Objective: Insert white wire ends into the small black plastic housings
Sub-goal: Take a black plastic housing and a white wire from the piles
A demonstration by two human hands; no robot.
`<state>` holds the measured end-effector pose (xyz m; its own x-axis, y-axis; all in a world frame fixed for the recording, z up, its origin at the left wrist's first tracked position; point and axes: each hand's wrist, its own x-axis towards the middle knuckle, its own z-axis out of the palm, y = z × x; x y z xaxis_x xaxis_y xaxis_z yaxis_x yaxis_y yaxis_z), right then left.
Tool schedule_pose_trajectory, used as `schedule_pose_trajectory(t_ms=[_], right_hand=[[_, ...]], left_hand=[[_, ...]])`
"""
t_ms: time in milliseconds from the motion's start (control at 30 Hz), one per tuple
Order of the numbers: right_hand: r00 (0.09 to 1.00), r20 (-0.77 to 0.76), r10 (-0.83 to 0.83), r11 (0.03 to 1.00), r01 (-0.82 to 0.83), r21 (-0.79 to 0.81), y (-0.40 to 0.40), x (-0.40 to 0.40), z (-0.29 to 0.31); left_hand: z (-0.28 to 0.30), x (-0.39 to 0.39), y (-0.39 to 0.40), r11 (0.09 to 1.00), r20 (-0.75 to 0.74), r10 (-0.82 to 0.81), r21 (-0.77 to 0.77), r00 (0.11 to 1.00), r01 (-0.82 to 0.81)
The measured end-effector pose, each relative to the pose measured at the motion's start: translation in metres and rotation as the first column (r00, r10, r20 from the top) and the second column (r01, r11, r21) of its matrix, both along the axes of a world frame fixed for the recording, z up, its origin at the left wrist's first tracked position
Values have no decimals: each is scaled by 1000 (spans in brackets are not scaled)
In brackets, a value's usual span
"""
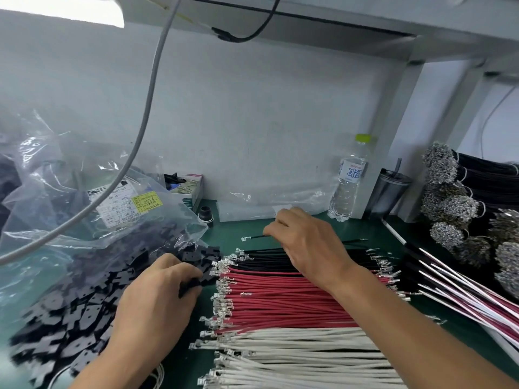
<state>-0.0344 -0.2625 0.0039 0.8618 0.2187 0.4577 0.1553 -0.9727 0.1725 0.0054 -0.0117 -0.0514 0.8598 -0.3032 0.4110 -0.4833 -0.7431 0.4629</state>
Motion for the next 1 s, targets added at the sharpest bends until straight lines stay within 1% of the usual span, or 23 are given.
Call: schedule_pose_trajectory(t_ms=[67, 133, 200, 233, 333, 400, 433, 500, 567, 633, 733, 1000], right_hand=[[993, 113, 23, 999, -18, -46, 6, -15, 7], [978, 197, 62, 998, -55, -40, 11, -34, 2], [963, 258, 75, 996, -86, 33, 15, -53, -13], [957, 282, 67, 993, -93, 80, 16, -62, -20], [939, 343, 30, 970, -110, 217, 17, -74, -35], [925, 380, 7, 957, -117, 267, 18, -76, -36], [919, 393, 1, 954, -119, 276, 18, -76, -36], [915, 404, -3, 946, -128, 297, 18, -76, -36], [916, 400, -3, 932, -143, 334, 19, -75, -38], [920, 392, 7, 919, -161, 361, 19, -74, -39], [922, 385, 29, 915, -179, 362, 22, -72, -40], [928, 368, 60, 902, -208, 378, 22, -72, -39]], left_hand=[[1, -2, -1, 999, 32, -10, -39, 999, 11], [4, -3, -1, 995, 83, -21, -100, 996, 30], [6, -6, -3, 983, 119, -41, -171, 992, 61], [6, -7, -4, 979, 143, -65, -183, 988, 90], [5, -11, -5, 951, 204, -208, -186, 957, 247], [5, -13, -6, 915, 210, -310, -198, 927, 351], [5, -16, -7, 903, 201, -339, -204, 919, 378], [6, -20, -10, 906, 155, -333, -222, 930, 361], [6, -24, -14, 921, 108, -280, -250, 954, 299], [6, -27, -18, 913, 69, -266, -302, 961, 275], [6, -29, -20, 873, 29, -302, -394, 953, 289], [7, -29, -18, 808, -28, -374, -501, 927, 311]])
